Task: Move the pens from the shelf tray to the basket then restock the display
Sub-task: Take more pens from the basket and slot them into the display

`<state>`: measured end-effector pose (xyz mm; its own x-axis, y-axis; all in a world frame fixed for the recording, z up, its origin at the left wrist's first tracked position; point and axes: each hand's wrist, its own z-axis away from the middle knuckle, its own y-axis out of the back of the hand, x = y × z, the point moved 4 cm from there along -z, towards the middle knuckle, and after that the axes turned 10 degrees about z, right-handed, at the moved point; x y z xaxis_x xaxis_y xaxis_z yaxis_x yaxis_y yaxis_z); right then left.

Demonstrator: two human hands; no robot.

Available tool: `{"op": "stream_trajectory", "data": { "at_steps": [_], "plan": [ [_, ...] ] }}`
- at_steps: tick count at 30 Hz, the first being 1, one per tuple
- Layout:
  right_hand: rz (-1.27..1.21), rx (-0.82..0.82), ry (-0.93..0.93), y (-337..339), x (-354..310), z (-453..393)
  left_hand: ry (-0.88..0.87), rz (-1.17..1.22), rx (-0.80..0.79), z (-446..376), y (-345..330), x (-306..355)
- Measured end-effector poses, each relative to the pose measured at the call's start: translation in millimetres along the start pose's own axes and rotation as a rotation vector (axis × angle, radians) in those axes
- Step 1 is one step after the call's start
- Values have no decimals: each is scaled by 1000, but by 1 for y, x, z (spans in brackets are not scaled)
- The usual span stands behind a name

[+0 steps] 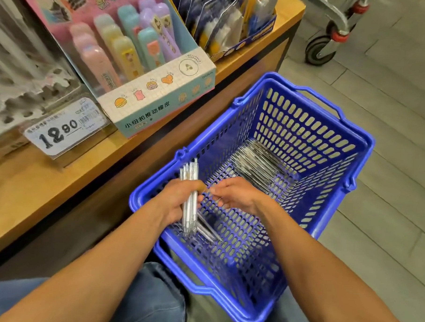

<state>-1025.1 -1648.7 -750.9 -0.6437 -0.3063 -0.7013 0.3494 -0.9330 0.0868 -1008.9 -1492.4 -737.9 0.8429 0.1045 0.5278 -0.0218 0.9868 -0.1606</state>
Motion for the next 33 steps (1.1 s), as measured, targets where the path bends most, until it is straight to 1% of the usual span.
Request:
{"op": "stream_trajectory", "data": {
  "at_steps": [2,4,6,9,12,17,21,23,25,27,29,30,31,33],
  "plan": [
    [276,78,-110,-2,23,-24,14,0,-7,-1,1,0],
    [621,66,-156,-22,50,-42,50,38,-74,1,1,-1],
    [857,43,-165,-44,76,-52,79,104,-146,2,-1,1],
    [1076,31,-121,-63,95,-57,79,135,-157,-1,2,2],
    [1234,-17,-77,-68,91,-60,70,131,-136,-2,4,0],
    [1311,-19,-118,-57,92,-58,58,99,-118,3,6,1],
    [1265,28,-214,-39,91,-53,77,72,-131,10,6,2],
    [1125,39,-266,-29,88,-51,80,59,-127,10,7,2],
    [914,95,-288,-15,80,-46,72,50,-112,10,6,3],
    [752,162,-237,6,59,-40,68,37,-102,10,6,3],
    [598,244,-133,27,28,-27,66,30,-102,11,6,3],
    [484,256,-70,34,11,-17,67,36,-103,12,5,4],
    [371,231,-7,37,-4,-7,68,47,-104,12,5,4],
    [197,110,83,28,-28,15,65,81,-124,14,1,5]
  ]
}}
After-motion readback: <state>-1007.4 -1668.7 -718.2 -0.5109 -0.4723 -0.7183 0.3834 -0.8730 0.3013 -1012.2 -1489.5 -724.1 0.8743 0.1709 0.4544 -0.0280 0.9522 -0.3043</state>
